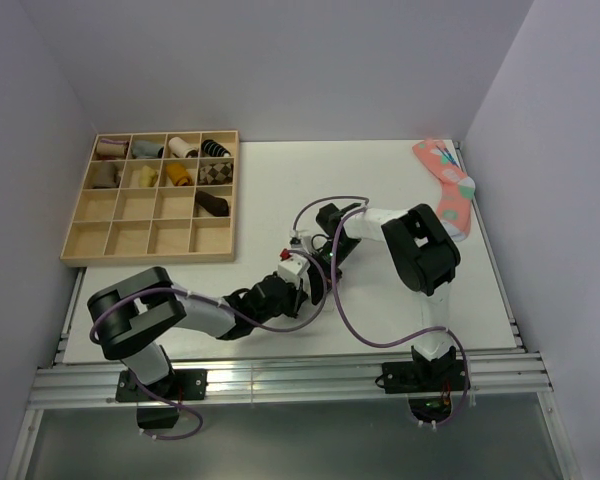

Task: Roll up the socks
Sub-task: Roll the sock at the center of the board.

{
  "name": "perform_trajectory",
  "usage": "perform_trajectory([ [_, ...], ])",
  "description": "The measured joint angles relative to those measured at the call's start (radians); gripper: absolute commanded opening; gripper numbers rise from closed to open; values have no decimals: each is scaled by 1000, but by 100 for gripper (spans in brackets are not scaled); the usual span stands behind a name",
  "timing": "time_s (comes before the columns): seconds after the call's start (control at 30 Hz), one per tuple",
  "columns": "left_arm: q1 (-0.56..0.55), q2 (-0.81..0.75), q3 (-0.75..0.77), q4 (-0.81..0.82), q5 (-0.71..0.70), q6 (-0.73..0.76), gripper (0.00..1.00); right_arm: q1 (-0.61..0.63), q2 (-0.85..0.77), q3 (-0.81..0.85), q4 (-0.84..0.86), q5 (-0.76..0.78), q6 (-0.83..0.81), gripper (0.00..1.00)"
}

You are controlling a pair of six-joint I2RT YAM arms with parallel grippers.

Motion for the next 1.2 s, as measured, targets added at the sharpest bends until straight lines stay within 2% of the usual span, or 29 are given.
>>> perform_trajectory([
  [0.03,-2,5,8,-4,-6,-2,0,0,0,0,1,2,5,14],
  [0.53,-24,59,99,-77,-74,-23,0,-41,-86,-28,104,75,70,39],
  [0.97,-33,72,161,-172,-99,-61,0,-210,-393,-198,277,133,113,37],
  [1.2,-33,86,200,-220,-98,-80,0,-253,-554,-276,314,151,44,36],
])
